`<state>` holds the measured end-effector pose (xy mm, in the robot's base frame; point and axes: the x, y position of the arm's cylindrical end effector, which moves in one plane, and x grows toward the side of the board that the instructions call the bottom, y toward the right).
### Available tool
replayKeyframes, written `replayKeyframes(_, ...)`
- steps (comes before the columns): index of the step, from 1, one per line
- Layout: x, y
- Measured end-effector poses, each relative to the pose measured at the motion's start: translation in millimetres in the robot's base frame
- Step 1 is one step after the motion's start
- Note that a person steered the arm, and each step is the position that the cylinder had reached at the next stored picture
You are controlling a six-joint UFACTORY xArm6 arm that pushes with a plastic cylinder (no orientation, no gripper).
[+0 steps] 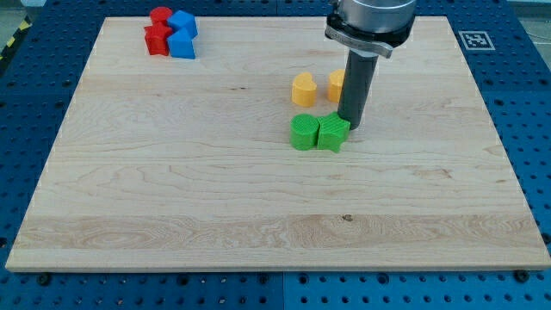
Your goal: Move arm at top left corner of the board
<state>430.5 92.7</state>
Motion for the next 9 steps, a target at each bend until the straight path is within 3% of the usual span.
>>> replayKeyframes(4,-5,-80)
replayKeyframes(5,-24,-94)
replayKeyframes(8,-54,-318)
replayKeyframes(9,-122,-372)
